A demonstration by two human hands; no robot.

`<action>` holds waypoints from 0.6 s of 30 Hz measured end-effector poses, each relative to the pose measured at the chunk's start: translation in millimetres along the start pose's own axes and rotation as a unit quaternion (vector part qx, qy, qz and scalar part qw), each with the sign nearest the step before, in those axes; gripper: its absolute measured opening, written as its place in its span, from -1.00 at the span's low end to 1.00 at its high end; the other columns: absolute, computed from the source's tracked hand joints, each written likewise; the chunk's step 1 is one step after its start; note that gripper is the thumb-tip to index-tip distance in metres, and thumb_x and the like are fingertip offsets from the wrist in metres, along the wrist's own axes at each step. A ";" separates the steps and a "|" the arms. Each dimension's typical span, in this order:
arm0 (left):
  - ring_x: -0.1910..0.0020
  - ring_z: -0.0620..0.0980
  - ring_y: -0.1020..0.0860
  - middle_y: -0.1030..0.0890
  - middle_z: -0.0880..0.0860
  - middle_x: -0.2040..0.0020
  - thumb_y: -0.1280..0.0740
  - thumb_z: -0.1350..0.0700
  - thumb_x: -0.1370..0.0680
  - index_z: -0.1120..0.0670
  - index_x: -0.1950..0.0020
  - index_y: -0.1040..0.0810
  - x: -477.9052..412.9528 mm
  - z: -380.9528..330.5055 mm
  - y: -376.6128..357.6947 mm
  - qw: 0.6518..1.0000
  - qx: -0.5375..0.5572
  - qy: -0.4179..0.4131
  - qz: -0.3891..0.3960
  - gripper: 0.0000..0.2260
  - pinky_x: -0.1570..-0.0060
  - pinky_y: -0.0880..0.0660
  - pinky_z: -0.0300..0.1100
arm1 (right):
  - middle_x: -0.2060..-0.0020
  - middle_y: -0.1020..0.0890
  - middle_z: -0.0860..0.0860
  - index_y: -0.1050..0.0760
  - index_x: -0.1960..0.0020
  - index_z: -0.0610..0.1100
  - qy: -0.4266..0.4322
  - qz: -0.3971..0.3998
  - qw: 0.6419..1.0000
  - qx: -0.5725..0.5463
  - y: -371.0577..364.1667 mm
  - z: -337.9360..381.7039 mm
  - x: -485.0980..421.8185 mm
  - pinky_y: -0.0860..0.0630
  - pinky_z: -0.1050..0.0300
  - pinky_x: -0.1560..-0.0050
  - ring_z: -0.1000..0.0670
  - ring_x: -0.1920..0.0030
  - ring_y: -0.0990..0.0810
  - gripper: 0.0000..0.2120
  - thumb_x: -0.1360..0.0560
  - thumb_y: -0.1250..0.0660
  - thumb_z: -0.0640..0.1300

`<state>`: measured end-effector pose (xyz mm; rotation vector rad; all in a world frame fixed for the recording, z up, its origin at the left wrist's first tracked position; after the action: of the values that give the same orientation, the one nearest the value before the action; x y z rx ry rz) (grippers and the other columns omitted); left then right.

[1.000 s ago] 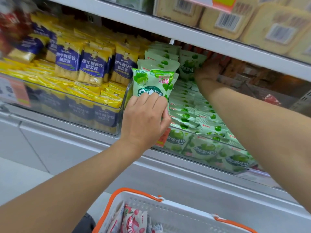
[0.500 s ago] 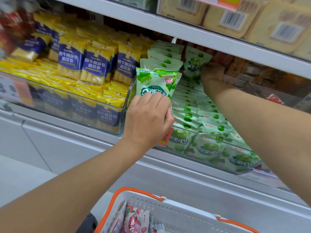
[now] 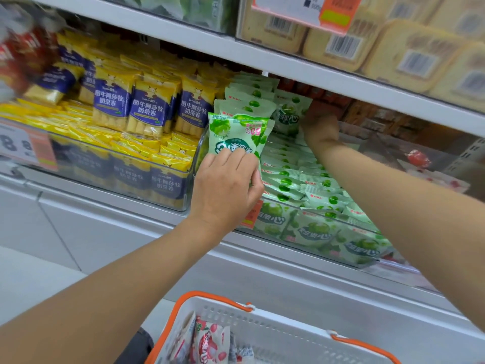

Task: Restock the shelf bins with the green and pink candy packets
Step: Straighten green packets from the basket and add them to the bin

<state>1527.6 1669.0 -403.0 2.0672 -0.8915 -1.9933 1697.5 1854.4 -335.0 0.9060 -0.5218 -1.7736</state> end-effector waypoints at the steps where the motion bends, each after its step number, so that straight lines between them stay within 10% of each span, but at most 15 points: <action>1: 0.27 0.05 -0.39 -0.46 0.03 0.27 -0.19 0.13 -0.55 0.11 0.18 -0.47 0.1 -0.4 2.5 1.000 0.016 0.008 0.008 -0.86 0.24 -0.30 -0.11 | -0.11 -0.61 -0.11 -0.53 -0.22 -0.20 0.022 0.002 1.000 -0.002 4.4 1.2 8.9 -0.38 0.21 0.06 -0.10 -0.15 -0.57 -0.70 -0.57 -0.27 -0.07; 5: 0.17 0.04 -0.40 -0.46 0.06 0.14 -0.21 0.14 -0.55 0.15 0.04 -0.45 -0.2 -1.5 20.9 0.988 0.117 0.099 0.002 -0.91 0.22 -0.42 -0.05 | 0.08 -0.56 0.00 -0.52 -0.15 -0.14 0.082 0.034 0.993 -0.077 28.4 13.2 64.1 -0.37 0.26 0.07 0.03 0.06 -0.51 -0.81 -0.54 -0.30 -0.19; 10: -0.29 0.09 -0.36 -0.38 0.07 -0.39 -0.30 0.04 -0.58 0.03 -0.45 -0.33 -22.7 5.4 39.4 0.978 -0.011 0.194 0.079 -0.56 -0.19 -0.36 0.00 | 0.16 -0.58 0.07 -0.53 -0.01 -0.08 0.169 0.079 0.978 -0.095 50.9 31.0 128.6 -0.37 0.42 0.21 0.12 0.15 -0.52 -0.88 -0.52 -0.31 -0.26; 18: -0.11 0.07 -0.40 -0.44 0.05 -0.14 -0.35 0.01 -0.58 0.02 -0.18 -0.50 -34.8 21.0 51.5 0.964 0.032 0.248 0.091 -0.79 -0.10 -0.39 -0.05 | 0.07 -0.64 0.04 -0.50 -0.19 -0.09 0.151 0.212 0.959 -0.111 41.4 47.8 170.0 -0.42 0.43 0.21 0.12 0.08 -0.56 -0.71 -0.48 -0.40 -0.17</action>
<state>1493.1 1650.5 -350.4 2.2657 -0.9963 -1.2807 1653.5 1678.4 -332.5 0.8163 -0.2836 -1.2479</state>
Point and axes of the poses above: each hand's wrist, its own x-axis away from the middle knuckle, its own y-axis out of the back of the hand, z = x × y, the point moved 1 cm from there along -x, towards the middle knuckle
